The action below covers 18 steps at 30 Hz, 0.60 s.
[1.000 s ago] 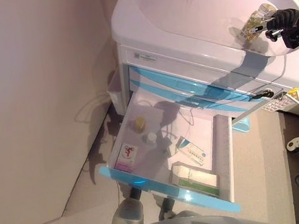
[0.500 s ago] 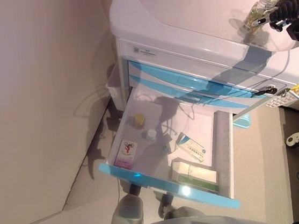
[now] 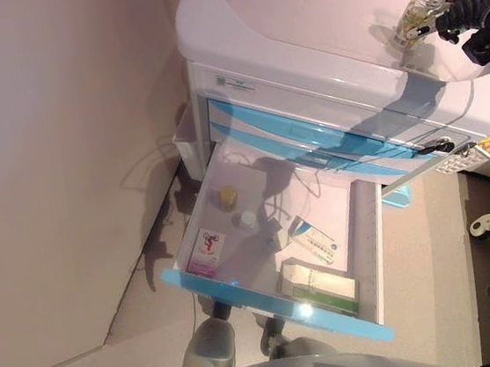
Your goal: Open the drawer and pick up the medicine
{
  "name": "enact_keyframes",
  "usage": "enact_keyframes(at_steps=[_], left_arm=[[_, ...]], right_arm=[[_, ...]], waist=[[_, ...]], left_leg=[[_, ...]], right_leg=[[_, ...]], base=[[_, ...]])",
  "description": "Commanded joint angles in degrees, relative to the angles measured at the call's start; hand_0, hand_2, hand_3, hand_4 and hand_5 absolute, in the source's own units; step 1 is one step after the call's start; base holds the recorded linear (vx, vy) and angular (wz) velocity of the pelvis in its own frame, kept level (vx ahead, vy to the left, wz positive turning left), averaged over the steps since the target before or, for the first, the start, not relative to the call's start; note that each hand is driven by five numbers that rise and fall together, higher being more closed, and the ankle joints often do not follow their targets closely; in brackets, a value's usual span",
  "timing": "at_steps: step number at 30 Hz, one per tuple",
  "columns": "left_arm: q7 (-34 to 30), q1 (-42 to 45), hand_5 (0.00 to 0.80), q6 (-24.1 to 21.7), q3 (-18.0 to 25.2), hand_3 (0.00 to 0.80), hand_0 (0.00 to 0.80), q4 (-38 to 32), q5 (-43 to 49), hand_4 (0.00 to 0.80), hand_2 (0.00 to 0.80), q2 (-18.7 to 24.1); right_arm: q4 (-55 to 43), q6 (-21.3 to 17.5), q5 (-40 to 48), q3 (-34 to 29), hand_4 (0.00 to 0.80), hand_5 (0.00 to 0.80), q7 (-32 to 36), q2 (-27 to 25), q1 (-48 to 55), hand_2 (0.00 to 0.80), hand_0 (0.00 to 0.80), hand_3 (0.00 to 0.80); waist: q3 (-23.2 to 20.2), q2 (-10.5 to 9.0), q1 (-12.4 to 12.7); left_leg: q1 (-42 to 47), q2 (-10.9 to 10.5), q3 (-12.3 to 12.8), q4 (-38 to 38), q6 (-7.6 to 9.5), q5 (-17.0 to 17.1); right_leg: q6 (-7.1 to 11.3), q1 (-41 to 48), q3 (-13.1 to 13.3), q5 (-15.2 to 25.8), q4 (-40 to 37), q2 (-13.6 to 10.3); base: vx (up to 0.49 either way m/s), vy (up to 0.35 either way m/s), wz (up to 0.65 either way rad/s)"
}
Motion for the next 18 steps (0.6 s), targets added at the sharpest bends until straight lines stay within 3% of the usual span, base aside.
enact_keyframes(at_steps=[1, 8, 17, 18], left_arm=[[-0.2, 1.0, 0.0, 0.6, -2.0, 0.0, 0.0, 0.7, -0.5, 0.0, 0.0, 1.6], [-0.5, 0.8, 0.0, 0.5, -2.0, 0.0, 0.0, 0.3, -1.0, 0.0, 0.0, 1.3], [-0.5, 0.8, 0.0, 0.3, -1.9, 0.0, 0.0, -0.1, -1.2, 0.0, 0.0, 0.7], [-0.4, 0.8, 0.0, 0.2, -1.8, 0.0, 0.0, -0.1, -1.2, 0.0, 0.0, 0.6]], right_arm=[[-2.2, -2.3, -2.1, 4.4, 0.8, 0.8, -2.5, -0.2, 2.1, 0.8, 0.8, 0.8], [-5.5, -3.7, -0.9, 3.0, 0.8, 0.8, -7.6, -0.1, 3.4, 0.8, 0.8, 0.8], [-7.9, -2.2, -0.8, 0.1, 0.8, 0.8, -10.9, -0.1, 6.7, 0.8, 0.8, 0.8], [-7.9, -2.1, -0.8, 0.0, 0.621, 0.621, -10.7, -0.1, 6.9, 0.621, 0.621, 0.621]], waist=[[-0.3, 0.95, 1.2], [0.2, 1.57, 0.7], [0.2, 2.1, 0.0], [0.1, 2.2, 0.0]], left_leg=[[0.1, 0.5, -1.3, -1.7, -0.13, -1.7], [-0.3, 0.4, -1.1, -1.7, -0.11, -1.5], [-0.2, 0.5, -0.7, -1.7, -0.13, -1.6], [-0.1, 0.5, -0.7, -1.8, -0.12, -1.5]], right_leg=[[1.53, -0.6, 1.2, -4.2, 8.6, -1.2], [1.56, -1.3, 1.7, -4.0, 8.8, -1.3], [1.61, -1.3, 2.2, -4.1, 9.0, -1.3], [1.61, -1.3, 2.2, -4.1, 8.9, -1.4]], base=[[-0.032, 0.005, -0.01], [-0.024, 0.005, -0.01], [0.0, 0.0, 0.0], [0.0, 0.0, 0.0]])
